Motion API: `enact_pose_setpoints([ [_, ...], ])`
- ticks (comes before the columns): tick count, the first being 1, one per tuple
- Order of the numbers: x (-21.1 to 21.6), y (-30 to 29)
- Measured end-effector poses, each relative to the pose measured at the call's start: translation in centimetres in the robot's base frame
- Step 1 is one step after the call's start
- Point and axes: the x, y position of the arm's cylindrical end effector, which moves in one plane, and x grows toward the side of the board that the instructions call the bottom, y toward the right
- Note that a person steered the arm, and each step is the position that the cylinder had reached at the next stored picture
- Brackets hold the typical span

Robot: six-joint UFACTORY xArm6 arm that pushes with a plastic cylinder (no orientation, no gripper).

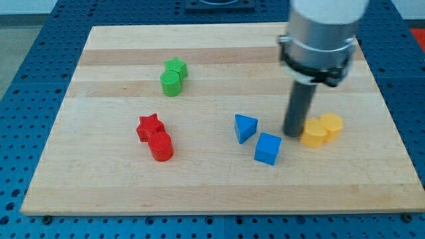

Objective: Separate the blue blocks and yellow blocks

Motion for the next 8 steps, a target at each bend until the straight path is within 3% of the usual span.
enact_pose_setpoints([
  [5, 6.1, -3.1],
  [8, 3.3, -6.9],
])
